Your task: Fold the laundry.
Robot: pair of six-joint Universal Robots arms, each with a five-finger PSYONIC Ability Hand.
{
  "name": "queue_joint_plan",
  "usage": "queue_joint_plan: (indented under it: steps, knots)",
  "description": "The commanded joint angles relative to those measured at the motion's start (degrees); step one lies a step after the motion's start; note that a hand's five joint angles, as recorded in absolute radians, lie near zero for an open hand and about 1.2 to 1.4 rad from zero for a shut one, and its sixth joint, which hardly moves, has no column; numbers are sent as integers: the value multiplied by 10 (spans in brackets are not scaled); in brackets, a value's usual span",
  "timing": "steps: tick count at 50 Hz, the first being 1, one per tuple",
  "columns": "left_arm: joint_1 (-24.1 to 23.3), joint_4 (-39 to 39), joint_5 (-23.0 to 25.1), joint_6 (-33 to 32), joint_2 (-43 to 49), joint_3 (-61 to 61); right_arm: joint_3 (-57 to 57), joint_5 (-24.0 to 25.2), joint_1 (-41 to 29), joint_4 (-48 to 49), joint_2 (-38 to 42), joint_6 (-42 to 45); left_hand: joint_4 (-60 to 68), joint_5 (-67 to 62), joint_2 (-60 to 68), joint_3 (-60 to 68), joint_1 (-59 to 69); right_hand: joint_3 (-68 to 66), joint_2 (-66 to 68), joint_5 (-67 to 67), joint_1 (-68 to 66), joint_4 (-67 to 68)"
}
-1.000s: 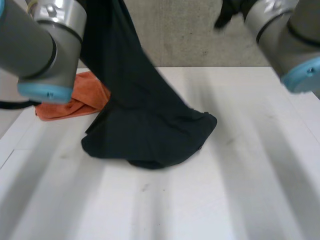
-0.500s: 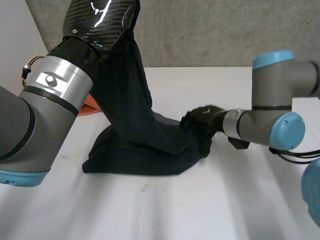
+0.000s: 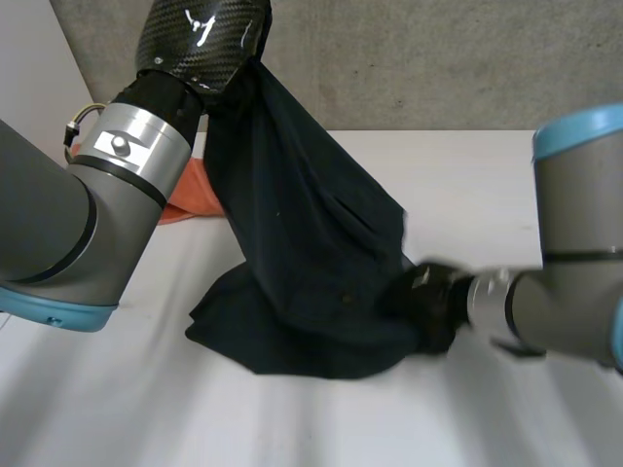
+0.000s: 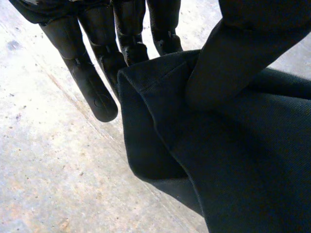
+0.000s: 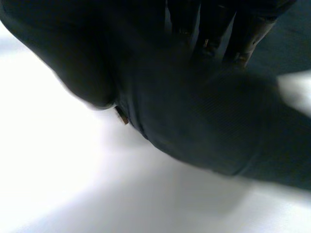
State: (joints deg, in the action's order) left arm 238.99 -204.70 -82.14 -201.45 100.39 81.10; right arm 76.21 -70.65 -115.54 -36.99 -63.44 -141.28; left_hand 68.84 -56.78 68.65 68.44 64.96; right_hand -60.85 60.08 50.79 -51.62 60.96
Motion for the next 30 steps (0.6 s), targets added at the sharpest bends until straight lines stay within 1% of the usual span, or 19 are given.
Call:
queue_joint_plan:
  steps: [1,2,5,6,9,10,12,16,17,19,22,28,30]
  knots:
    - [1,0,0,-1,15,-2,50,71,-35,-16,-39,7,112,-132,114,116,150,370,-362,-369,277,-371]
    - [0,0,0,-1,15,-2,33,65,-29,-5,-46,-6,112,-132,114,116,150,400,-392,-399,307,-401]
    - [1,1,-1,0,14,-1,-2,51,-11,7,-51,-31,112,-132,114,116,150,393,-386,-393,301,-394]
    - [1,1,-1,0,13,0,-23,40,9,7,-52,-45,112,-132,114,116,150,380,-372,-379,288,-381]
    - [0,1,-1,-1,9,5,-47,26,39,7,-52,-55,112,-132,114,116,150,336,-329,-336,244,-337]
    - [0,2,-1,-1,9,6,-59,26,57,7,-52,-61,112,-132,114,116,150,303,-295,-302,211,-304]
    - [-1,4,-1,-1,7,11,-67,27,68,9,-52,-64,112,-132,114,116,150,296,-288,-295,203,-297]
    - [-1,6,-1,-1,5,20,-80,29,77,24,-52,-95,112,-132,114,116,150,312,-305,-312,220,-314]
    - [-1,6,-1,-1,4,22,-85,28,77,34,-52,-122,112,-132,114,116,150,341,-333,-340,249,-342]
    - [-1,6,-1,-1,2,27,-86,29,77,46,-51,-147,112,-132,114,116,150,383,-375,-382,291,-384]
    - [-1,6,-1,-1,-6,38,-83,30,78,73,-45,-189,112,-132,114,116,150,405,-397,-404,313,-406]
    - [-3,6,0,-1,-24,64,-72,24,73,145,-8,-268,112,-132,114,116,150,447,-439,-446,355,-448]
    - [-3,6,0,-1,-28,70,-67,24,71,169,5,-311,112,-132,114,116,150,449,-441,-448,357,-450]
